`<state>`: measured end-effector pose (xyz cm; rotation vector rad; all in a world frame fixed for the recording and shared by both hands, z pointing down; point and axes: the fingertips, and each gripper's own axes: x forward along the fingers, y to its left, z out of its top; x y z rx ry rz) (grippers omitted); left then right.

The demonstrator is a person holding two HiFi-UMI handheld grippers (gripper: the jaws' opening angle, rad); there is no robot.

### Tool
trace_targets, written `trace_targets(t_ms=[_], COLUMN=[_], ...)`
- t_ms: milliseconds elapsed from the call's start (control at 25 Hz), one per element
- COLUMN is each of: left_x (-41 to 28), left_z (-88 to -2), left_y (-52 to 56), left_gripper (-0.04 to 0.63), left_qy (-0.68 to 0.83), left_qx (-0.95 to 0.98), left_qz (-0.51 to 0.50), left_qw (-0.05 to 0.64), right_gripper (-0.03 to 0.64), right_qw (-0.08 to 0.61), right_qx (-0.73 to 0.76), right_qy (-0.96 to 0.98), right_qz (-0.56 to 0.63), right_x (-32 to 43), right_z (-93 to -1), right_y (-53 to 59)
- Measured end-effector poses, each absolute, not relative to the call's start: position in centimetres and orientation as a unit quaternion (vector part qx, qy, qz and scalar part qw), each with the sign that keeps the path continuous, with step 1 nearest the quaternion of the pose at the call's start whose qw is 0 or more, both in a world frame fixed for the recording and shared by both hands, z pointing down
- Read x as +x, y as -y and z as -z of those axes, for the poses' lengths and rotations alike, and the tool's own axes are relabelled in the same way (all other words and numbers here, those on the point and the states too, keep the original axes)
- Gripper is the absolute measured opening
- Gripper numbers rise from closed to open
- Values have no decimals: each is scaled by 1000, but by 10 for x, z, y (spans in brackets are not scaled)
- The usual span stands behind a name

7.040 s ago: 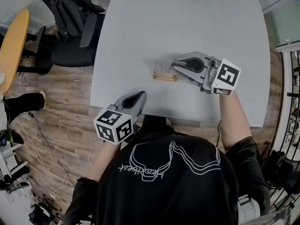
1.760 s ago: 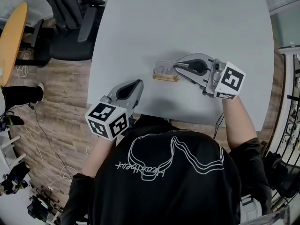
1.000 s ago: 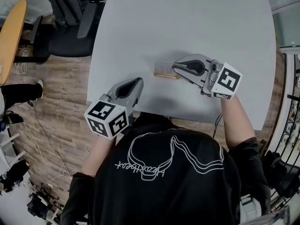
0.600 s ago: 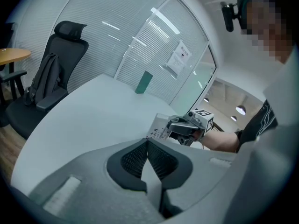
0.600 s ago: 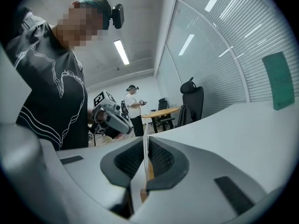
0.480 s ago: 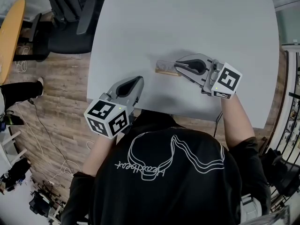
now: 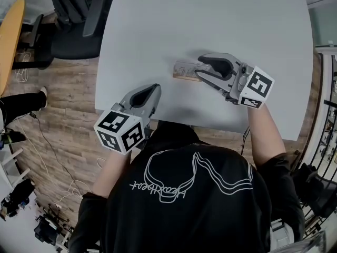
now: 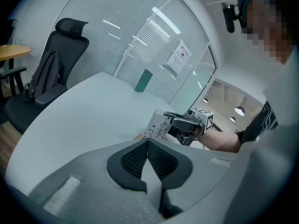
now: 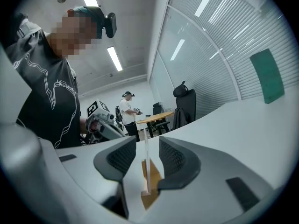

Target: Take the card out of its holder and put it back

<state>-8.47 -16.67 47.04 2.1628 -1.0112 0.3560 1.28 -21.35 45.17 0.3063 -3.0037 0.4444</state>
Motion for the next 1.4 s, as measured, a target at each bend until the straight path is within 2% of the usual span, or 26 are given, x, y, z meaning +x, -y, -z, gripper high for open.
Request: trace_targets(t_ms=[120, 360, 440, 520, 600, 720, 920, 1160, 1280, 1400], left_x=[-83, -70, -58, -48, -41, -31, -13, -1, 3, 2], left_z=[-474, -462, -451, -438, -424, -405, -369, -326, -311, -300], left_y=[164, 154, 142, 127, 112, 89, 52, 7, -5, -23], left_gripper=[14, 14, 14, 14, 14, 14, 14, 14, 14, 14], left_qy=[391, 388, 385, 383, 381, 376, 351, 319, 303, 291], left_qx=[838, 849, 857, 864, 869, 877, 899, 924, 933, 938], left_qz=[-135, -115, -106, -99, -91, -75, -62, -62, -59, -58], left_qw=[356, 339, 325, 312, 302, 290, 256, 204, 187, 180], right_gripper=[175, 141, 116, 57, 25, 11, 9, 9, 9, 9], right_qw=[39, 10, -6, -23, -41, -61, -54, 15, 6, -39], right_qx=[134, 219, 252, 281, 300, 324, 322, 300, 307, 307], right_qy=[979, 967, 960, 951, 944, 934, 933, 939, 935, 928], right_qz=[-147, -127, -123, -124, -132, -136, -152, -165, -179, -209], right_x=[19, 41, 58, 73, 86, 105, 108, 77, 73, 69], right_z=[-448, -417, -401, -383, -367, -348, -334, -327, -319, -307], right_y=[219, 206, 190, 172, 151, 121, 68, 3, -12, -31])
